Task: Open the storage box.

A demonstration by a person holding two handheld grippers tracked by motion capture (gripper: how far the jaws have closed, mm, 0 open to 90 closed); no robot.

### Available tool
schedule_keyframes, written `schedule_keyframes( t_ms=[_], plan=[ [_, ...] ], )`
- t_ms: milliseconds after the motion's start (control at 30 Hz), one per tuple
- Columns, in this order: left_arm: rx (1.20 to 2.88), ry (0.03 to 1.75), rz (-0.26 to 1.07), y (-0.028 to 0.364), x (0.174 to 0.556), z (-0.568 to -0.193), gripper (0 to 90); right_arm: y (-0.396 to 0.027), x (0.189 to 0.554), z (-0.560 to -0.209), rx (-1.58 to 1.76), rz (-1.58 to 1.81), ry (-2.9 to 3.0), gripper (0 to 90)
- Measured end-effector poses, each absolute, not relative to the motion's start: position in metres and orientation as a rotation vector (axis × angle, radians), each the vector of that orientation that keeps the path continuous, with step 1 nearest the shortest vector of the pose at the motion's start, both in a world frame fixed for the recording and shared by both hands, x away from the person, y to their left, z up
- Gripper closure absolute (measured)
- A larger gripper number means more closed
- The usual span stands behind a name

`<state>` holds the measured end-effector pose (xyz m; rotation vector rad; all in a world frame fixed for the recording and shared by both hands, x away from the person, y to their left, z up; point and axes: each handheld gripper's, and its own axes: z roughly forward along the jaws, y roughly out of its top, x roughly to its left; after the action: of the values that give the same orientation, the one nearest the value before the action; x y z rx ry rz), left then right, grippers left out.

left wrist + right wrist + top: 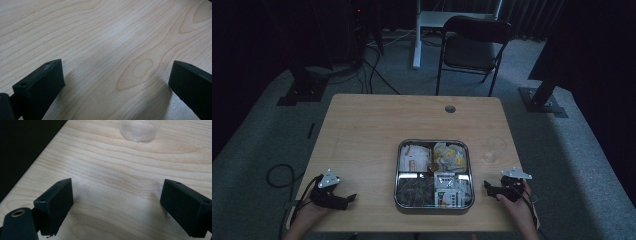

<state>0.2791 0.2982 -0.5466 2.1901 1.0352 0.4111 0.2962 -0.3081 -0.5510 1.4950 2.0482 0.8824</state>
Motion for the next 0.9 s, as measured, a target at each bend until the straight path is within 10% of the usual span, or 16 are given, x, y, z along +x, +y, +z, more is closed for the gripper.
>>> schedule_keyframes(
  t_ms=[900],
  plan=[
    [2.198, 0.948, 0.406, 0.278, 0.285, -0.534, 0.9, -0.308, 0.296, -0.551, 1.495, 0.883, 2.048, 10.7]
  ],
)
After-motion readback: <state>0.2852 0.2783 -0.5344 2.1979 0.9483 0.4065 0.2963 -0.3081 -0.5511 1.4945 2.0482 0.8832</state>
